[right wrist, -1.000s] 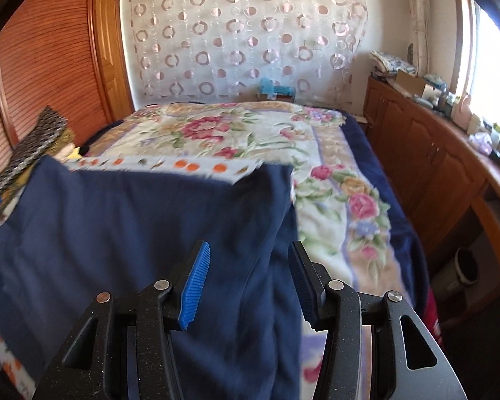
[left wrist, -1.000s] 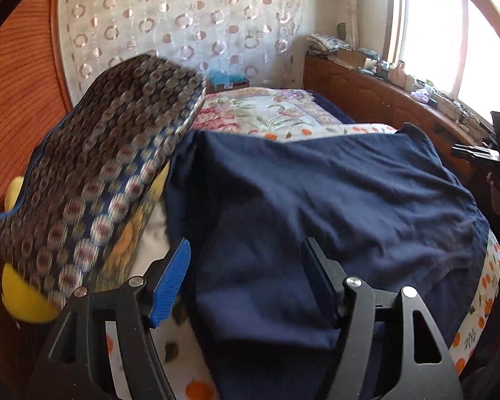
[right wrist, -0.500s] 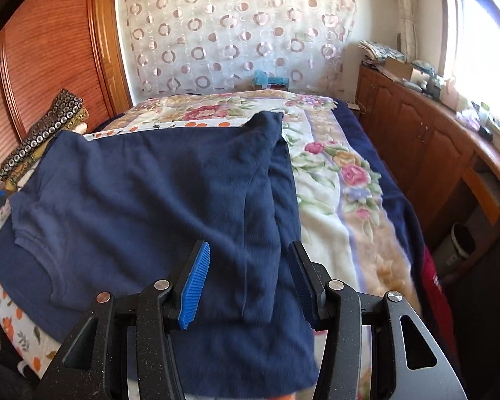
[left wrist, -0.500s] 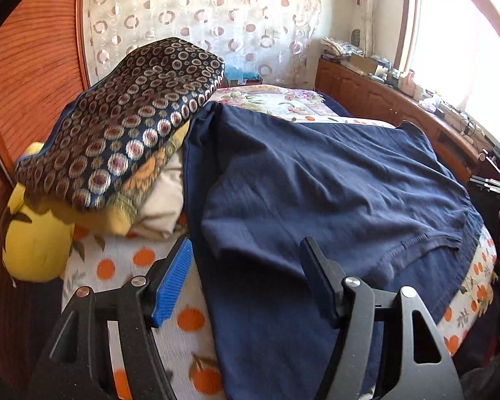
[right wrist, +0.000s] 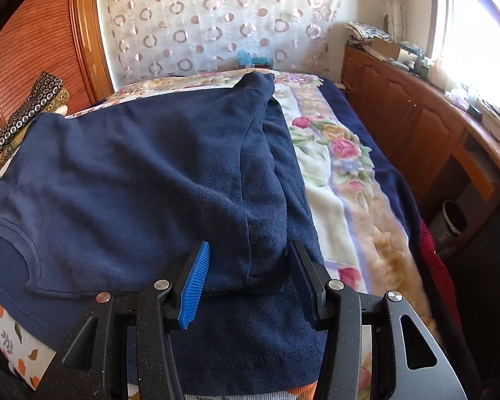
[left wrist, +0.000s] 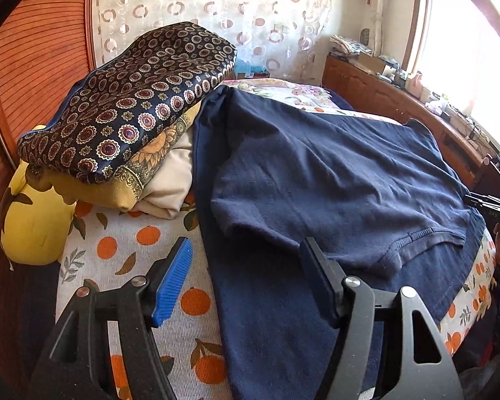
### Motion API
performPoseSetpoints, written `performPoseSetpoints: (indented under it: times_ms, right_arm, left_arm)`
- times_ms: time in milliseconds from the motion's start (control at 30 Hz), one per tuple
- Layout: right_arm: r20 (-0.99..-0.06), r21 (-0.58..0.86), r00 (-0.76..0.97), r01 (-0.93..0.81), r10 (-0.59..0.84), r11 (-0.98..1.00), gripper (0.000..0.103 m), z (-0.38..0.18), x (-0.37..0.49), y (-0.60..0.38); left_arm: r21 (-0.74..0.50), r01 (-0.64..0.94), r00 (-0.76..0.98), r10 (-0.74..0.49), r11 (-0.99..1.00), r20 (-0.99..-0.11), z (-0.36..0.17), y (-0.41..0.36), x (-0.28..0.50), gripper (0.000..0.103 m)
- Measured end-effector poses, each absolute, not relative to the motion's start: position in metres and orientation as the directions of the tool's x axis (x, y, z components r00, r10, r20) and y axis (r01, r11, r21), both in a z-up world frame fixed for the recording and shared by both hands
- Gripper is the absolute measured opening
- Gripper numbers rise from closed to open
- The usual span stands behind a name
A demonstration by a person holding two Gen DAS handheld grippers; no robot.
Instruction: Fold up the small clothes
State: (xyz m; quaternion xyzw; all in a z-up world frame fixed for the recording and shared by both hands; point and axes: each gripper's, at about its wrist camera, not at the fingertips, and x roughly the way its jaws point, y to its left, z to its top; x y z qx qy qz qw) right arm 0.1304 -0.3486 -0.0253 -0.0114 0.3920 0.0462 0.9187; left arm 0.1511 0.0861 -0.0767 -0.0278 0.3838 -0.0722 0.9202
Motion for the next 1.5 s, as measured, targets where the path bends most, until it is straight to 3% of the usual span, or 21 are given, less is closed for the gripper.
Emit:
performPoseSetpoints:
  times_ms: [167,433,500,533,667,733,800,867,1500]
  right_arm:
    - [-0.718,0.017,0.692,-0.095,0.078,0.995,0.051,-0.029,0.131,-0.345]
    - [-0.717,0.015,0.693,-0.094,0.076,0.995,0.051,-0.033,0.127,-0.344]
    - [-0.715,0.012,0.696,-0.09,0.072,0.996,0.051,-0.033,0.126,-0.344]
    - [-0.714,0.012,0.697,-0.087,0.07,0.996,0.051,-0.033,0.125,-0.344]
    - [-0.711,-0.002,0.699,-0.108,0.074,0.994,0.029,-0.031,0.123,-0.341]
    - [-0.711,-0.01,0.698,-0.124,0.08,0.992,0.012,-0.029,0.123,-0.34]
    - [-0.707,0.007,0.7,-0.139,0.104,0.99,0.009,-0.026,0.123,-0.341]
    - [-0.696,0.008,0.71,-0.147,0.111,0.989,0.008,-0.02,0.121,-0.342]
    - [-0.589,-0.024,0.792,-0.219,0.163,0.975,0.006,0.051,0.066,-0.364]
  left_arm:
    - [-0.112,0.11,0.691,-0.157,0.988,-0.705,-0.078,0.087,0.166,0.053]
    - [-0.102,0.105,0.66,-0.146,0.989,-0.737,-0.087,0.083,0.191,0.051]
    - [-0.091,0.116,0.652,-0.145,0.989,-0.744,-0.09,0.08,0.193,0.038]
    - [-0.085,0.117,0.65,-0.141,0.99,-0.747,-0.09,0.079,0.194,0.036]
    - [-0.069,0.115,0.641,-0.127,0.991,-0.757,-0.093,0.079,0.195,0.035]
    - [-0.06,0.125,0.642,-0.126,0.99,-0.756,-0.092,0.078,0.193,0.034]
    - [-0.046,0.132,0.653,-0.122,0.99,-0.748,-0.089,0.077,0.191,0.011]
    - [-0.049,0.144,0.658,-0.133,0.988,-0.742,-0.085,0.074,0.19,0.008]
    - [-0.161,0.268,0.727,-0.308,0.95,-0.614,-0.003,0.063,0.101,0.007]
